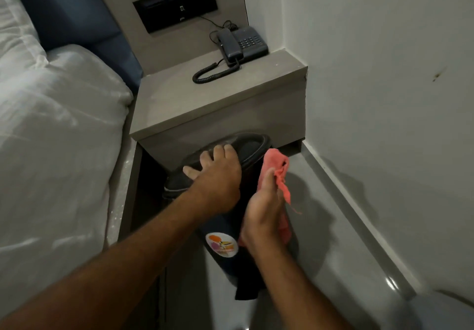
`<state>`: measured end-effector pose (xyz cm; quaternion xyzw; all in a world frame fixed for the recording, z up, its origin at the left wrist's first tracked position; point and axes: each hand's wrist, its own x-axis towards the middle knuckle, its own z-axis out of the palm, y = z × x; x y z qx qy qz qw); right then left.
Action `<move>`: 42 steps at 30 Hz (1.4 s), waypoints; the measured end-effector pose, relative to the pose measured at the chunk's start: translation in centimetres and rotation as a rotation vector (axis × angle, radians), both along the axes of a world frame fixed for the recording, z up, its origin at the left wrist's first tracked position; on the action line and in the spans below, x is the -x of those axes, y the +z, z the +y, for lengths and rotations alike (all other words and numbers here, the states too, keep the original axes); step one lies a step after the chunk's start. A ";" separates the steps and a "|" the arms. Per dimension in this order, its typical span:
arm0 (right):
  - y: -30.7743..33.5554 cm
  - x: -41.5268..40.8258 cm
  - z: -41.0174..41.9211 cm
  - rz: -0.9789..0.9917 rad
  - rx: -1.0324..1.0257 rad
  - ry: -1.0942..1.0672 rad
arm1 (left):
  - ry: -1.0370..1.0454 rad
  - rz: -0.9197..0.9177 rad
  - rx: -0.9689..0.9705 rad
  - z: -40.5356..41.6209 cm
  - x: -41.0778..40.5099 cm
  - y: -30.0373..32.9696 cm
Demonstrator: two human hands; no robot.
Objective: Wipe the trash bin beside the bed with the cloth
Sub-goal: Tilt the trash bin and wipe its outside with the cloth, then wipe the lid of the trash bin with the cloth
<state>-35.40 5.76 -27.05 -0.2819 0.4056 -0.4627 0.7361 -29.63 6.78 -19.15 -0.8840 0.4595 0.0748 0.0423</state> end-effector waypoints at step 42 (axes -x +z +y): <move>2.7 -10.0 -3.9 1.264 1.559 1.138 | 0.349 0.716 0.319 9.7 -7.3 -6.6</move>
